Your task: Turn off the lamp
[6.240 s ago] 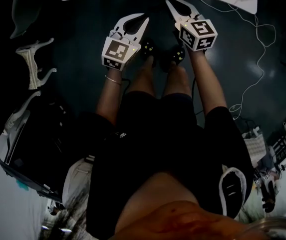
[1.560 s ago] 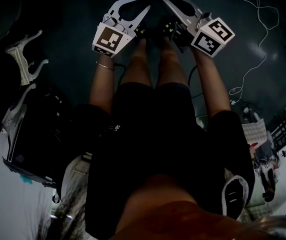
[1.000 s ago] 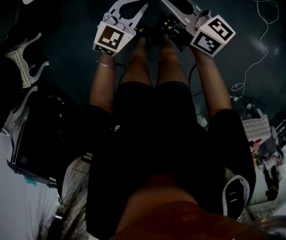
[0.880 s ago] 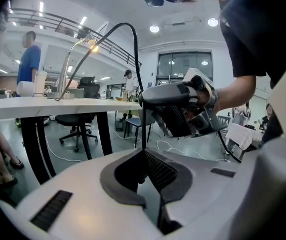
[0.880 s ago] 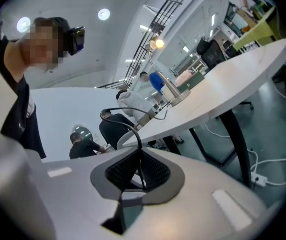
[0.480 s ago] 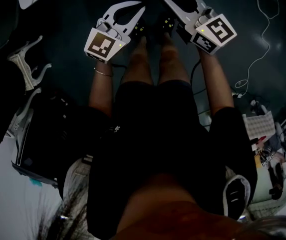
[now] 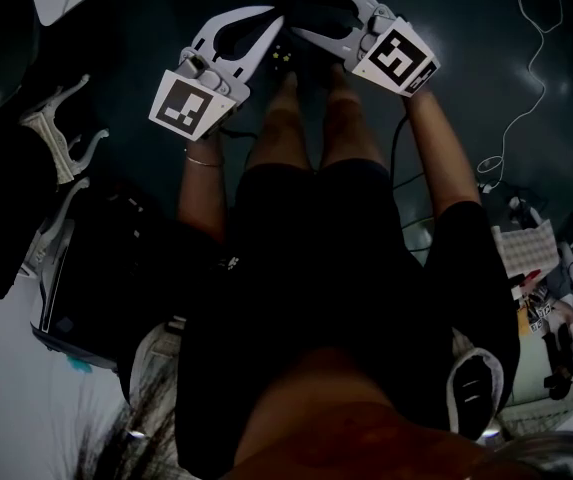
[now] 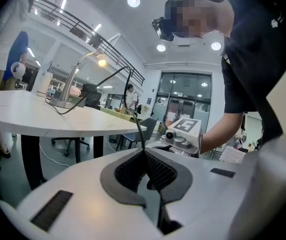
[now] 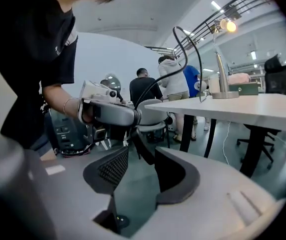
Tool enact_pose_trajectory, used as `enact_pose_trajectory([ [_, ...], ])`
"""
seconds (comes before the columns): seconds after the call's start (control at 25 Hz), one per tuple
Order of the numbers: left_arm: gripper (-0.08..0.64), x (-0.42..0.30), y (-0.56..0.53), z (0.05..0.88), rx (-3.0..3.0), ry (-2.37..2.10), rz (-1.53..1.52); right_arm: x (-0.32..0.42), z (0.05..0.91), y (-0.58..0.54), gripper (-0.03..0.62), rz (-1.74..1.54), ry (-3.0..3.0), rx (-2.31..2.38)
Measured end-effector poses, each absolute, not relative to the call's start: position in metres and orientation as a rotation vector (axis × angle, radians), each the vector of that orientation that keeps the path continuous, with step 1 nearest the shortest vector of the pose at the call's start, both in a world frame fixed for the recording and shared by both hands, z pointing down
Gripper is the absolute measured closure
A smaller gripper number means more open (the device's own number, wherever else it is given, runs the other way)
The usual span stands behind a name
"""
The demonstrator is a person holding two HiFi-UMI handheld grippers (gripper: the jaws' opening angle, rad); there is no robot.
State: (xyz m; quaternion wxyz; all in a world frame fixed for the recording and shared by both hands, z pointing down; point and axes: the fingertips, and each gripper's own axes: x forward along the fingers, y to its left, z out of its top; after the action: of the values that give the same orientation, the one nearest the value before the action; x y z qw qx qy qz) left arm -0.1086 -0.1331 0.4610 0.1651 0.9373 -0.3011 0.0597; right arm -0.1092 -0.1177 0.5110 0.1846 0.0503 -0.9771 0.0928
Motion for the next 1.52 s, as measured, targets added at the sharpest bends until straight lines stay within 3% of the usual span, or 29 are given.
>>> enact_pose_trajectory([
  [1.52, 0.551, -0.108, -0.141, 0.449, 2.599, -0.814, 0.006, -0.114, 0.515, -0.117, 0.489, 0.379, -2.796, 0.098],
])
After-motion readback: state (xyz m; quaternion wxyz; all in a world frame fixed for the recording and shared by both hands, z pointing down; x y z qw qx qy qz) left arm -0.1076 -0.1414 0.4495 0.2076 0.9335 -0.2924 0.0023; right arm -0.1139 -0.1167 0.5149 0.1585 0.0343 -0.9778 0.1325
